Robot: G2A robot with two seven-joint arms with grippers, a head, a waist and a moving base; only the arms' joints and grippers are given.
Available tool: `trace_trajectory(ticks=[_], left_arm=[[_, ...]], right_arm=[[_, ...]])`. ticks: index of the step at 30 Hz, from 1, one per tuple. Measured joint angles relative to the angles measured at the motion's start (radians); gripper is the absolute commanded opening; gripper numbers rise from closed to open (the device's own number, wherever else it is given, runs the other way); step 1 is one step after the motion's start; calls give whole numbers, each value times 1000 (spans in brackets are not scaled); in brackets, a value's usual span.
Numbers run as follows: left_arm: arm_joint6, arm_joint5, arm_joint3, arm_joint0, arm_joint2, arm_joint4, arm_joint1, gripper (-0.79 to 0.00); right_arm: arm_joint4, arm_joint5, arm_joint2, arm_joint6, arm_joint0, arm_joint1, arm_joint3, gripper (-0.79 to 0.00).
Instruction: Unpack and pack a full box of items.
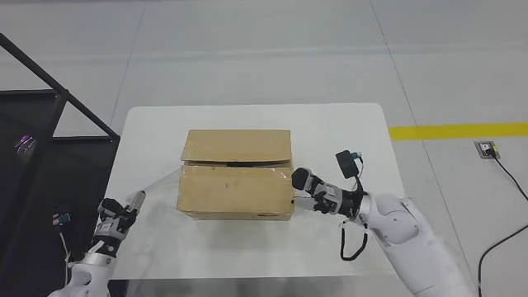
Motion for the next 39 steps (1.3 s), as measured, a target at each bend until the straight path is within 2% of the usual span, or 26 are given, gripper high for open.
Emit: trace_trajectory(ticks=[4, 11, 16, 19, 25, 27, 29, 35, 39], left_arm=[[-11, -11, 4, 14, -16, -34, 0, 0], [-11, -12, 4, 14, -16, -33, 0, 0], [-11, -12, 4, 14, -16, -33, 0, 0], [-11, -12, 4, 14, -16, -33, 0, 0], [-11, -12, 4, 14, -16, -33, 0, 0], [-12, -16, 0, 14, -14, -33, 0, 0], [-13, -29, -10, 16, -11, -27, -1, 0], [-17, -111, -50, 42, -2, 19, 2, 0], [-18, -208, -67, 69, 0, 68, 6, 0]], right_arm=[[31, -24, -8, 29, 41, 1, 29, 0], [-58, 158, -6, -5, 82, -1, 62, 0], [-22, 201, -41, 31, 110, -11, 101, 0], [45, 179, -54, 64, 114, -15, 113, 0], [273, 22, -50, 189, 90, -6, 91, 0], [344, -16, -52, 241, 75, 4, 50, 0], [353, 2, -68, 257, 55, 22, -26, 0], [231, 47, -136, 295, -2, 108, -217, 0], [150, 90, -189, 337, -5, 160, -246, 0]])
